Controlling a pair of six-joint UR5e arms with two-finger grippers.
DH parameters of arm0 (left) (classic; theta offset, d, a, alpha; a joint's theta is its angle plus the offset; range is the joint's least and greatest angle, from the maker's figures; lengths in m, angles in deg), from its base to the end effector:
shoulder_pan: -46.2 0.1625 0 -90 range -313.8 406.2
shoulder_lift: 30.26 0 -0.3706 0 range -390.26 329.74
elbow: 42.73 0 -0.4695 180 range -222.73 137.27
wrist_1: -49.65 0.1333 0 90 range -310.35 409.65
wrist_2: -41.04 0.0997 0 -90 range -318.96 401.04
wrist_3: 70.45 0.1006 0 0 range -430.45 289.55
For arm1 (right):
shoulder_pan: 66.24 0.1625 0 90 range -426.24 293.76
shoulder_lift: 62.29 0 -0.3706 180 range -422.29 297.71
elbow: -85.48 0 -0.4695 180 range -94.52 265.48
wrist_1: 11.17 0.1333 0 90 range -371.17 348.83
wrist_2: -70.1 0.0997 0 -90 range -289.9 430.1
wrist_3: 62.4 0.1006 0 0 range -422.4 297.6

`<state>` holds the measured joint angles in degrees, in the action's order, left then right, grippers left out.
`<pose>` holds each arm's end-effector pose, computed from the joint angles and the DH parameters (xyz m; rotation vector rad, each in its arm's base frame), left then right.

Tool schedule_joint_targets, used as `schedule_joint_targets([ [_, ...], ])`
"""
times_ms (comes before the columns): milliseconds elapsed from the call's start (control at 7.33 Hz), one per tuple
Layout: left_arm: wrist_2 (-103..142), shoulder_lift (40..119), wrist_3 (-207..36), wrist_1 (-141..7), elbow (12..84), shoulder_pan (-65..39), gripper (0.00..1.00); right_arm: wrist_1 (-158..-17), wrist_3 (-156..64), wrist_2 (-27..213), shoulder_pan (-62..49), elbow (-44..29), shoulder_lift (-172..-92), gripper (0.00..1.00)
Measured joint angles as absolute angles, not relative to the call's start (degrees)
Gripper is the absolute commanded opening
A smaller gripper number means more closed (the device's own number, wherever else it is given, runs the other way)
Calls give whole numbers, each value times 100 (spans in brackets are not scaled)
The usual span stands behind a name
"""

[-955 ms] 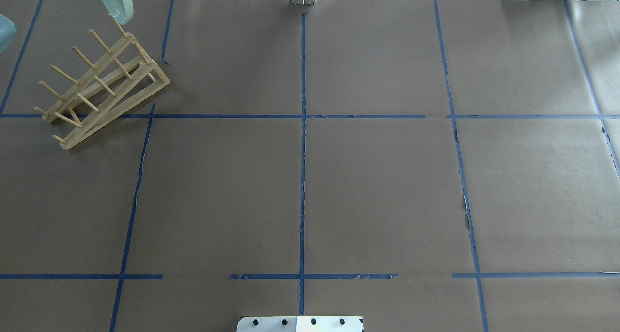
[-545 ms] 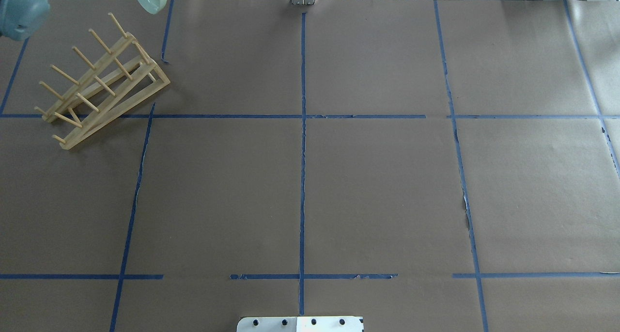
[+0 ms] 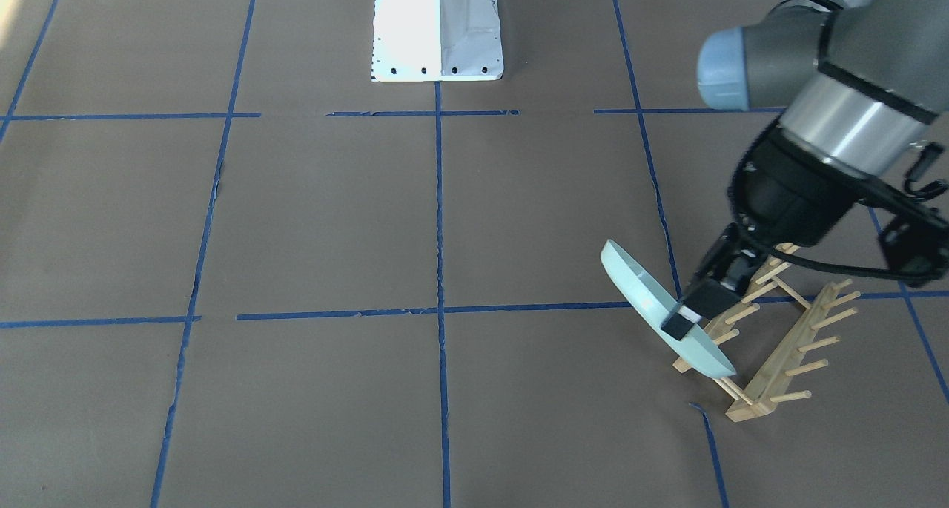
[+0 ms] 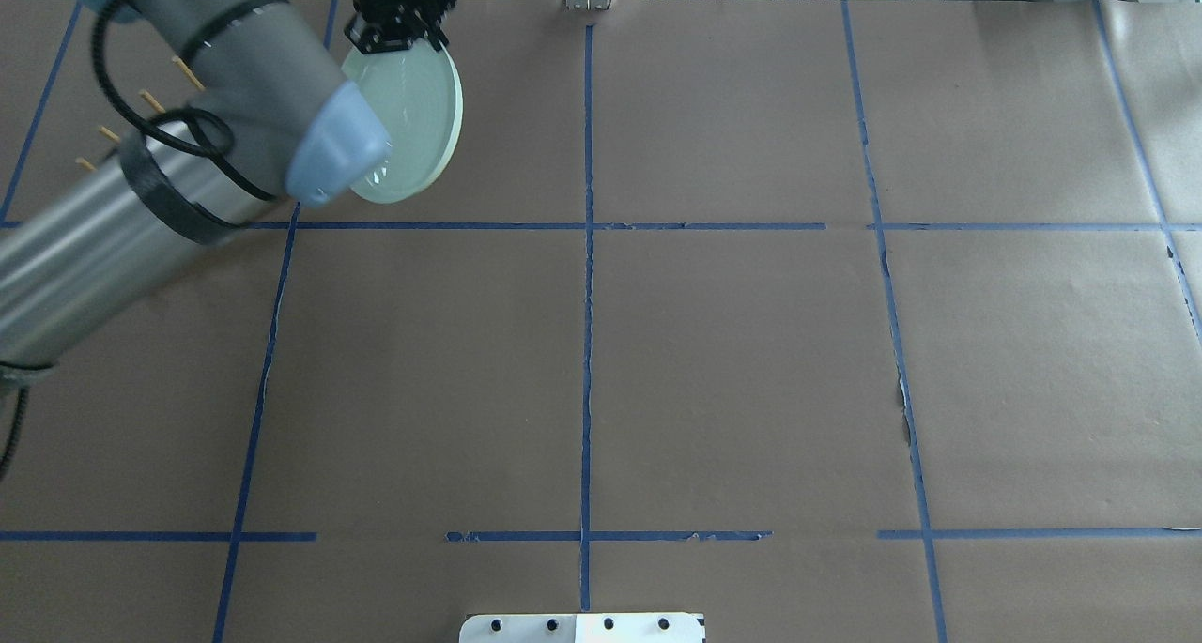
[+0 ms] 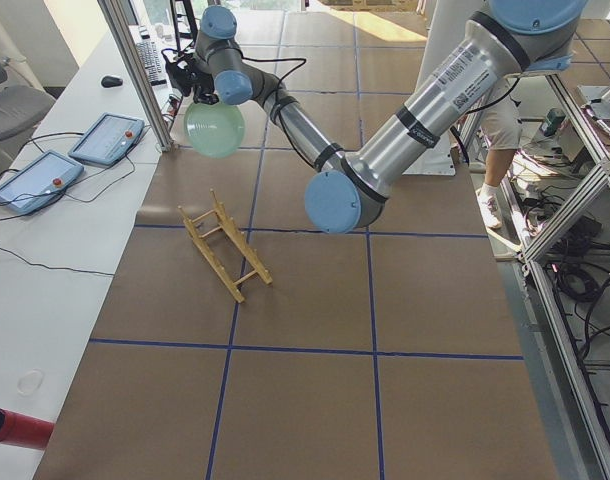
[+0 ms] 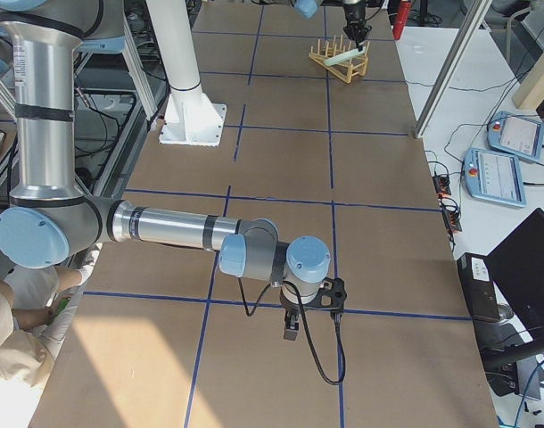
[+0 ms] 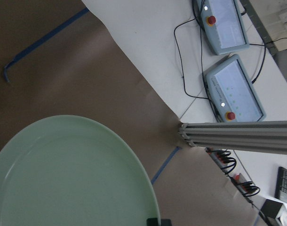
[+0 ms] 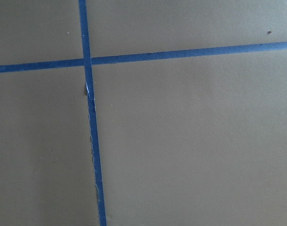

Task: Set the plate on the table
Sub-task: 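Carry the plate toward the robot and lower it flat onto the table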

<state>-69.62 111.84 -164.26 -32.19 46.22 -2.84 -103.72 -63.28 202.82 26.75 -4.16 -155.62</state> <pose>0.4012 -0.6114 0.0261 -0.0332 0.8348 -0.7349 0.0930 -0.5339 0.6470 -0.0786 -0.7481 0.0757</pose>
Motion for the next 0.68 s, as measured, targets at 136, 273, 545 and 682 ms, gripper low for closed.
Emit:
schedule_joint_targets([
  [136, -6456, 11329, -16005, -2235, 4563, 317, 0, -10372, -6328, 20282, 2675, -416, -15562, 100],
  [273, -6111, 11374, -15721, -1640, 4406, 849, 0, -10372, -6328, 20282, 2675, -416, -15563, 100],
  [545, -5851, 11270, -15567, -1405, 4078, 1654, 0, -10371, -6328, 20282, 2675, -416, -15563, 100],
  [682, -5818, 11218, -15573, -1530, 4013, 1835, 0, -10372, -6328, 20282, 2675, -416, -15563, 100],
])
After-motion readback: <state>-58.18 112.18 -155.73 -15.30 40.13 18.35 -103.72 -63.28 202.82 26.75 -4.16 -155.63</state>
